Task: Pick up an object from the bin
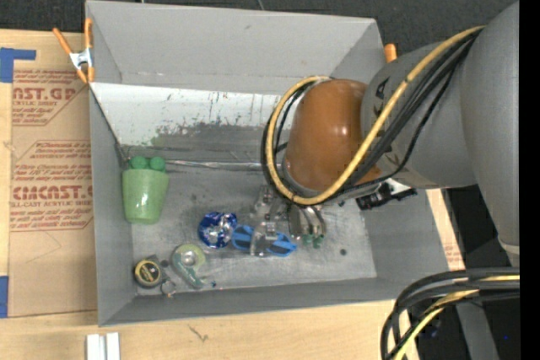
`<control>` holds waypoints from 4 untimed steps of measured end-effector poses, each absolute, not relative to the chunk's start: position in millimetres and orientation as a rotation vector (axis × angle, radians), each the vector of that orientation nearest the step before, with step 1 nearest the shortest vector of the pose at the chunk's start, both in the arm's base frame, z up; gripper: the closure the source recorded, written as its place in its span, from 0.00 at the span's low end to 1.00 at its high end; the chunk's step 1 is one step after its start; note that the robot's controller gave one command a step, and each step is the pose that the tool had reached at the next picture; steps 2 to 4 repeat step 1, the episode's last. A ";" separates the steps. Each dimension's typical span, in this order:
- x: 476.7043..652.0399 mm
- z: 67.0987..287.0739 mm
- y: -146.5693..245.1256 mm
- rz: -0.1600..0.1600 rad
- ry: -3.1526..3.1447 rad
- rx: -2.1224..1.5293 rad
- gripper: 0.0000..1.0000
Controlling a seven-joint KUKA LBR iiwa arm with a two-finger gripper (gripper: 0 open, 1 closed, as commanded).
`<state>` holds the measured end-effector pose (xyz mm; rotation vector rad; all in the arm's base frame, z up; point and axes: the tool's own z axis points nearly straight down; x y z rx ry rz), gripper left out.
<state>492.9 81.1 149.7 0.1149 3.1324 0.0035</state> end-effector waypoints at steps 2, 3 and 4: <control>493.7 194.8 81.7 0.003 3.134 0.114 1.00; 493.7 194.8 81.7 0.003 3.134 0.114 1.00; 493.7 194.8 81.7 0.003 3.134 0.114 1.00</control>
Offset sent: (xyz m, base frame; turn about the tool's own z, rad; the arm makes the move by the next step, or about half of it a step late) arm -0.0001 0.0000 0.0430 0.0000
